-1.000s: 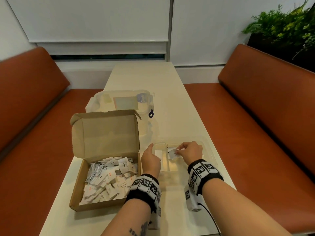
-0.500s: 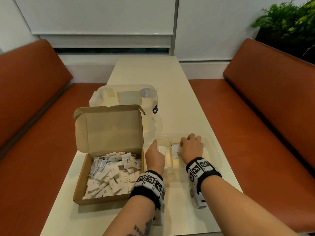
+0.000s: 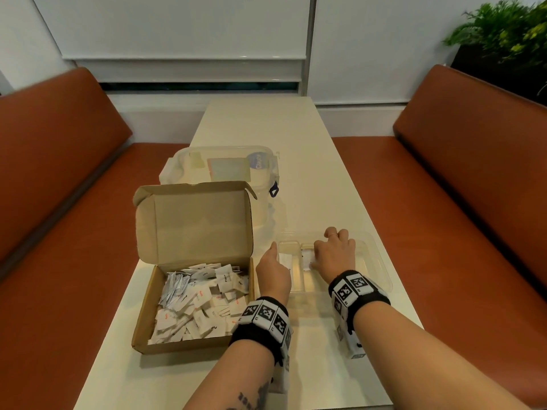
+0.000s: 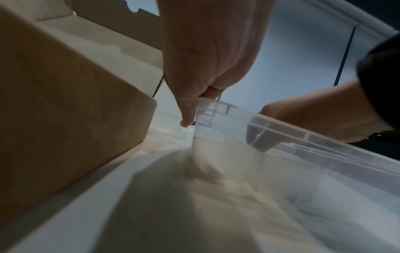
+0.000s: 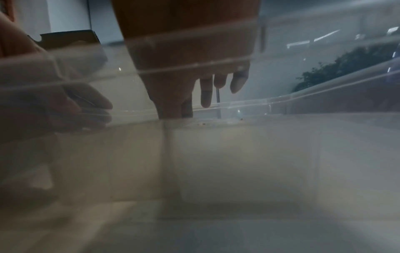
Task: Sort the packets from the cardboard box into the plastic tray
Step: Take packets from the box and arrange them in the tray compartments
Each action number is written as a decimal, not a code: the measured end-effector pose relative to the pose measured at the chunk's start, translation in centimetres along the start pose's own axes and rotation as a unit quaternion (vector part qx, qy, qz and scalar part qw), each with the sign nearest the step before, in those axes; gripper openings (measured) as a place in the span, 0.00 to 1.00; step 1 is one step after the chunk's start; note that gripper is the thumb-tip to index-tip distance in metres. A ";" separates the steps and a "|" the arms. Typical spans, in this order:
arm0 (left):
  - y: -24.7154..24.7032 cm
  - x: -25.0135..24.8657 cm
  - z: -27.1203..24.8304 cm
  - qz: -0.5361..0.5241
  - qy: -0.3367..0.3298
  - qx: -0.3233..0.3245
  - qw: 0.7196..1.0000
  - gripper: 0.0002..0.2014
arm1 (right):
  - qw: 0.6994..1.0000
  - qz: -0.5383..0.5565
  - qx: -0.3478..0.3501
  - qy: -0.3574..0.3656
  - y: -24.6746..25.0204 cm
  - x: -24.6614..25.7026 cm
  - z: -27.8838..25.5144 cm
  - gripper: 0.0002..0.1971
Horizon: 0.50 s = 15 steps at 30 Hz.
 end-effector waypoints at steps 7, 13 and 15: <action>0.4 -0.4 -0.1 -0.036 0.019 0.006 0.999 0.26 | 0.991 0.118 -0.045 -0.037 1.3 0.8 -0.5 0.13; 2.4 -0.8 -0.4 -0.062 -0.010 -0.044 0.997 0.16 | 0.953 0.284 -0.105 -0.025 4.7 5.1 -1.6 0.08; 4.2 -1.0 -0.2 -0.063 -0.025 -0.085 0.994 0.14 | 0.936 0.335 -0.108 -0.013 5.5 7.1 -2.4 0.07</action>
Point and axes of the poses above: each hand's wrist, its own z-axis towards the middle knuckle, its own y-axis out of the back of the hand, x = y × z, the point moved 2 cm from there along z, towards the middle knuckle, and after that the axes turned 9 degrees about z, right-handed, at the moved point
